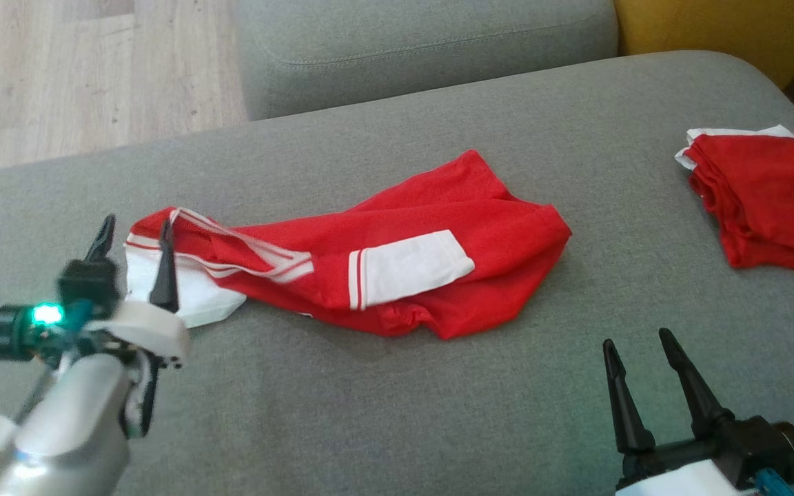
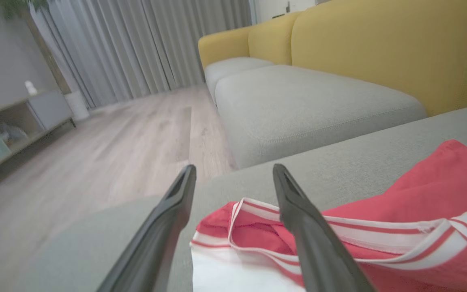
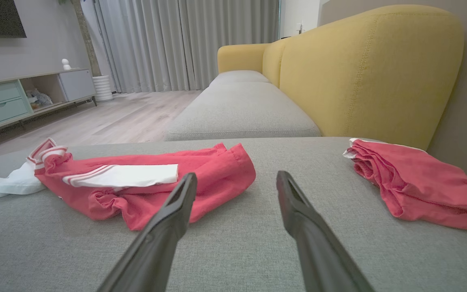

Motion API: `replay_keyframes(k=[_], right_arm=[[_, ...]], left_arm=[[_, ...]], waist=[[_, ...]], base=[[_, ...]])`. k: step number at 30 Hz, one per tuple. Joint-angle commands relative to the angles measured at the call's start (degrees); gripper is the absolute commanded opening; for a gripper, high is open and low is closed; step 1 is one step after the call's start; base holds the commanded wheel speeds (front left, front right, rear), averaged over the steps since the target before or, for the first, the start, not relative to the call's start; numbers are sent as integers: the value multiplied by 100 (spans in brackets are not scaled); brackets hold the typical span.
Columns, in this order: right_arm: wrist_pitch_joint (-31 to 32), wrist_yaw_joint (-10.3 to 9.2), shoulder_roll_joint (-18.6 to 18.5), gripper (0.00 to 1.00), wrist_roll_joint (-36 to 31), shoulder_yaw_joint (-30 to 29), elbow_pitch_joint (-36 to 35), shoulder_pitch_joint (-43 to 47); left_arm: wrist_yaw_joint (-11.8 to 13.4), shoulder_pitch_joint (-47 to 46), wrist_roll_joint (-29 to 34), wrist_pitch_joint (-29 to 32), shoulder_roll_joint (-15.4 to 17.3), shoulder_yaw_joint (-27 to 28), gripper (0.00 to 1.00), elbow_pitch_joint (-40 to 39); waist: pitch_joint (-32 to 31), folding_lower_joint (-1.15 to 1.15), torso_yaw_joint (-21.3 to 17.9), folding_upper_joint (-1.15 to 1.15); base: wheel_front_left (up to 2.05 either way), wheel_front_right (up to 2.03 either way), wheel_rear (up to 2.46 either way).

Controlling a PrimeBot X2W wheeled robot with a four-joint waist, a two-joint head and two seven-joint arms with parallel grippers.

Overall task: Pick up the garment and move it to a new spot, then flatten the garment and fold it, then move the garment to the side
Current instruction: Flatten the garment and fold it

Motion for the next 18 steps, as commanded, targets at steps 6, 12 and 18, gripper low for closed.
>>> replay_keyframes(k=[6,12,18], right_arm=[[-22,-4,-41,100,-44,127,-171,-150],[-22,-4,-41,100,-42,168,-187,-242],[-22,-4,-41,100,-56,249,-174,-374]], left_arm=[[651,-6,1258,-70,95,-290,100,-1167],[349,-215,1955,222,-634,-1392,100,-1537],[-3,-655,2241,510,-1436,-2023,100,-985]], waist=[[76,0,-99,0],[310,0,-170,0],[557,0,-271,0]], base=[[0,0,0],[0,0,0],[0,0,0]])
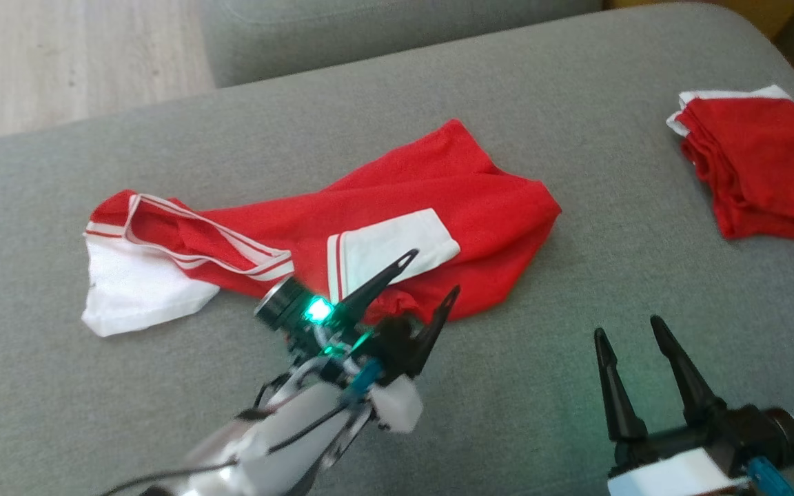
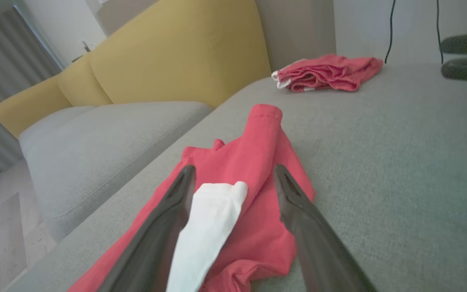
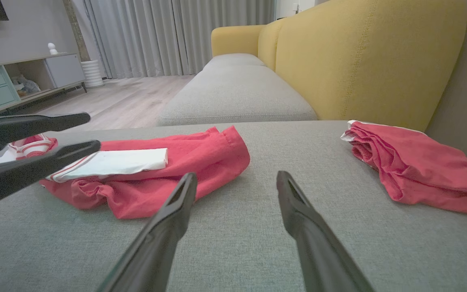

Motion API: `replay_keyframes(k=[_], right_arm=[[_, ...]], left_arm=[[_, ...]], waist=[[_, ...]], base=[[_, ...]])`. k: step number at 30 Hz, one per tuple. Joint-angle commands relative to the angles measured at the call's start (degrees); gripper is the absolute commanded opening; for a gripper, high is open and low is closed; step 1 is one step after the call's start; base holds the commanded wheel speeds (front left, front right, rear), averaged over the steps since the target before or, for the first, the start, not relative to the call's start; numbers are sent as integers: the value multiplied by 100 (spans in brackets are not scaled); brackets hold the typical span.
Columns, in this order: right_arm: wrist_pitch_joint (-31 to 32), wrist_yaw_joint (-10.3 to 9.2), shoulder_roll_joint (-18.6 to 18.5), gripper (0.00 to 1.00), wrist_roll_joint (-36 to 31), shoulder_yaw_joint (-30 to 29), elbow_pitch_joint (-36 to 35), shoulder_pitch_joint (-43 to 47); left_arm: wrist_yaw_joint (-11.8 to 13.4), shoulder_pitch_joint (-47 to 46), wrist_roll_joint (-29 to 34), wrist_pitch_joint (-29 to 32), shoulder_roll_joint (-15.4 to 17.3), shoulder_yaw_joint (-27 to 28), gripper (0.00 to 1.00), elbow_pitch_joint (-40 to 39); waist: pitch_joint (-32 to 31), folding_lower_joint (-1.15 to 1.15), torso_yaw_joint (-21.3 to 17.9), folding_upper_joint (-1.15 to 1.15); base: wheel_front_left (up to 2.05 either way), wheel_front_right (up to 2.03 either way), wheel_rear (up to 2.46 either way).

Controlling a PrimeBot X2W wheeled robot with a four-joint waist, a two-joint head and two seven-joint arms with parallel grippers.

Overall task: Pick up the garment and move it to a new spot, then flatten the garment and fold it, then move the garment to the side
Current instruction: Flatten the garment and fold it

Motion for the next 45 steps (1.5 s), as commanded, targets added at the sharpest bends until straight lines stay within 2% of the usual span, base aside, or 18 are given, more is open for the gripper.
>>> replay_keyframes(k=[1,8,16,25,42,45], right_arm=[[-22,-4,-41,100,-43,171,-166,-267],[-22,-4,-41,100,-50,223,-152,-410],[-22,-4,-41,100,-22,240,-145,-473],[-22,-4,-41,100,-42,226,-133,-475],[-22,-4,-41,100,24,293,-108,-530],[-22,-4,-41,100,29,295,-105,-520]], left_arm=[[-17,-425,80,96,-52,92,100,79],[-31,-904,381,632,-305,-221,100,1061],[157,-1247,569,691,-405,-344,100,1919],[359,-1452,535,379,-535,-326,100,2200],[217,-1698,419,272,-649,-566,100,2433],[163,-1688,380,253,-653,-604,84,2456]], waist=[[87,0,-72,0],[281,0,-236,0],[390,0,-368,0],[352,0,-424,0],[439,0,-623,0],[432,0,-639,0]], base=[[0,0,0],[0,0,0],[0,0,0],[0,0,0],[0,0,0],[0,0,0]])
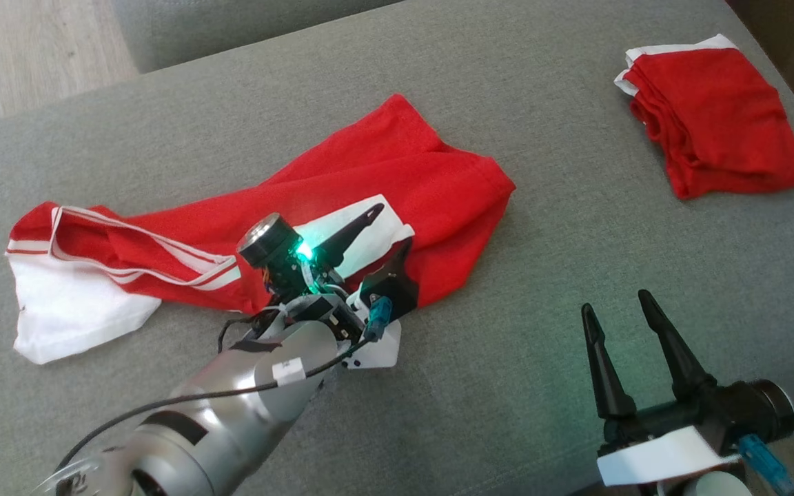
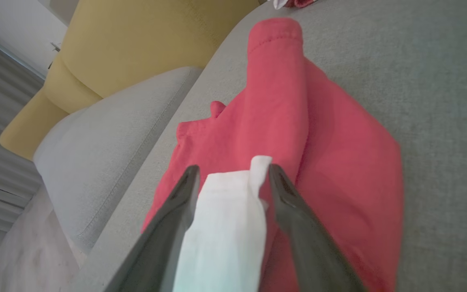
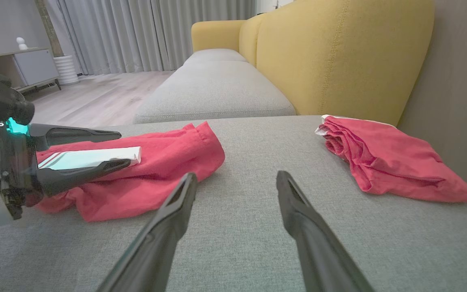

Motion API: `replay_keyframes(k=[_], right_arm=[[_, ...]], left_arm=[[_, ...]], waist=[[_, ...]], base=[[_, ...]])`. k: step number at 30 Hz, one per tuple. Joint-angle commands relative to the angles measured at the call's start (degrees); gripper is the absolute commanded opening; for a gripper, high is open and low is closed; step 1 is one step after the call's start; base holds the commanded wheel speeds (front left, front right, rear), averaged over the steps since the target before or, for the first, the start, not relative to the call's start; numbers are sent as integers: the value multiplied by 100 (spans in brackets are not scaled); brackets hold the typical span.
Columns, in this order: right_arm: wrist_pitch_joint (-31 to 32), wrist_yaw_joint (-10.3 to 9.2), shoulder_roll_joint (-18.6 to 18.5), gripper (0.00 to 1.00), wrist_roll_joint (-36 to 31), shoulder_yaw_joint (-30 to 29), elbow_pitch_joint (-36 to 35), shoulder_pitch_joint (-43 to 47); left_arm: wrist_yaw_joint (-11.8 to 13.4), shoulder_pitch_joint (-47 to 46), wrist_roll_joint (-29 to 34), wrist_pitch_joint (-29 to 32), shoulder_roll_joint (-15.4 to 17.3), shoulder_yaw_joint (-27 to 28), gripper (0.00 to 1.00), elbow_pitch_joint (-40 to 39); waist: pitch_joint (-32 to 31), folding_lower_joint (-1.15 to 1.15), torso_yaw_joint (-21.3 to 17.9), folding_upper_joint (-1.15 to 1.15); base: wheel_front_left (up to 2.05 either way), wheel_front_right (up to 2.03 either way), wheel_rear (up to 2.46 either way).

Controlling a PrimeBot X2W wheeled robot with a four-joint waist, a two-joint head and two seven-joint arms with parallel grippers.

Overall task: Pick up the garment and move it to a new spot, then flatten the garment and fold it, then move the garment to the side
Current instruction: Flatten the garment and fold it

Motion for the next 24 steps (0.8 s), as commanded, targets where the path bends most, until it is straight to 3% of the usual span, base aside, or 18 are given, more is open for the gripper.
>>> replay_keyframes(k=[1,2,6,7,8,12,17,20,24], right_arm=[[-22,-4,-41,100,37,134,-139,-136],[-22,-4,-41,100,37,134,-139,-136],[-22,-4,-41,100,52,142,-139,-153],[-22,-4,-41,100,52,147,-136,-160],[-22,-4,-41,100,51,150,-131,-166],[-22,-4,-41,100,42,137,-116,-169],[-22,-4,-41,100,37,62,-102,-79],[-22,-4,-41,100,51,16,-99,-2],[-22,-4,-41,100,49,-50,-88,124]], left_arm=[[-38,-288,-43,-86,3,52,79,-69],[-38,-288,-43,-86,3,52,79,-69],[-108,-311,-85,-108,-2,-4,27,-72],[-128,-315,-97,-109,-3,-18,20,-69],[-168,-315,-114,-109,-3,-35,0,-67],[-248,-311,-197,-147,-6,-52,0,-53],[-65,-368,-317,-592,166,156,0,-310],[239,-476,-319,-775,654,404,0,-743],[591,-624,-266,-849,1655,782,0,-1629]], waist=[[3,0,-6,0],[3,0,-6,0],[20,0,-13,0],[23,0,-17,0],[26,0,-20,0],[16,0,-24,0],[-134,0,66,0],[-277,0,197,0],[-454,0,476,0]], base=[[0,0,0],[0,0,0],[0,0,0],[0,0,0],[0,0,0],[0,0,0],[0,0,0],[0,0,0],[0,0,0]])
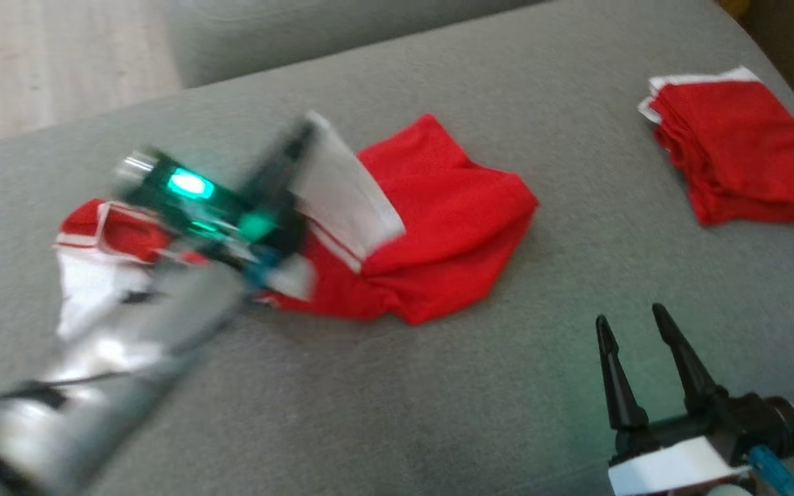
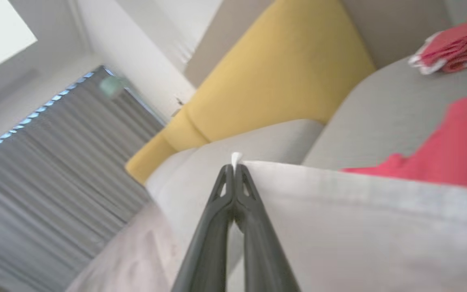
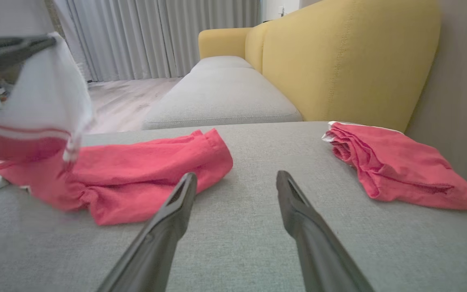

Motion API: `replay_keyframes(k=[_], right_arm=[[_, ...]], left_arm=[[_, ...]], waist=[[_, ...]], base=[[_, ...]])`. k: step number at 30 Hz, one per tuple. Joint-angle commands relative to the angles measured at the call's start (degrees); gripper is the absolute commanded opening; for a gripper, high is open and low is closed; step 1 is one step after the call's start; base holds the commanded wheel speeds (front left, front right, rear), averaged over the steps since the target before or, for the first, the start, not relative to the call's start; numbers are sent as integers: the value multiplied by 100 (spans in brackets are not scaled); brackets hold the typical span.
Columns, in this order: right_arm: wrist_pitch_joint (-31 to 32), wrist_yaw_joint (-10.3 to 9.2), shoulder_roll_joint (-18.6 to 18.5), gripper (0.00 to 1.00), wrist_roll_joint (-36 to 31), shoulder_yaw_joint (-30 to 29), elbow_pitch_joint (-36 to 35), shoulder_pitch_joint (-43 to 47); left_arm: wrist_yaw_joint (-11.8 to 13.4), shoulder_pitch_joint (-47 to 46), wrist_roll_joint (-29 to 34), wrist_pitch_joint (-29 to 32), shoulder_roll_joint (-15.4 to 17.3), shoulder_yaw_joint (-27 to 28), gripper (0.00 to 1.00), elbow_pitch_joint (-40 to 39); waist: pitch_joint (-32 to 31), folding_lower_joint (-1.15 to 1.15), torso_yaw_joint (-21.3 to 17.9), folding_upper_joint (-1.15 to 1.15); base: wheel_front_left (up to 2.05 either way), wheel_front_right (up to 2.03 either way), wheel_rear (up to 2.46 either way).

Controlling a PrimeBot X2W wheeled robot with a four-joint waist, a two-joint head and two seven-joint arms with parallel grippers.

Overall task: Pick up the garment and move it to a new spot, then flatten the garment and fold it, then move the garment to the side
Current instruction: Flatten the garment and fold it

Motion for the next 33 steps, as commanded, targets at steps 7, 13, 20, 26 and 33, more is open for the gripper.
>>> replay_keyframes(k=[7,13,20,26,33], right_arm=[[-22,-4,-40,100,34,226,-81,36],[-22,-4,-51,100,26,351,73,-26],[-22,-4,-138,100,35,730,599,-213],[-22,-4,-129,100,-14,897,1393,-619],[-22,-4,-74,100,33,837,2536,-1559]], left_arm=[[388,-429,44,-35,2013,858,0,-1391],[455,-436,-59,127,2703,1098,0,-1702],[444,-376,-199,140,2858,1163,0,-1824],[419,-388,-220,122,2813,1131,0,-1842],[297,-542,-231,106,2677,1069,0,-1866]], waist=[[-254,0,590,0],[-151,0,788,0],[-31,0,934,0],[14,0,1021,0],[135,0,1178,0]], base=[[0,0,0],[0,0,0],[0,0,0],[0,0,0],[0,0,0]])
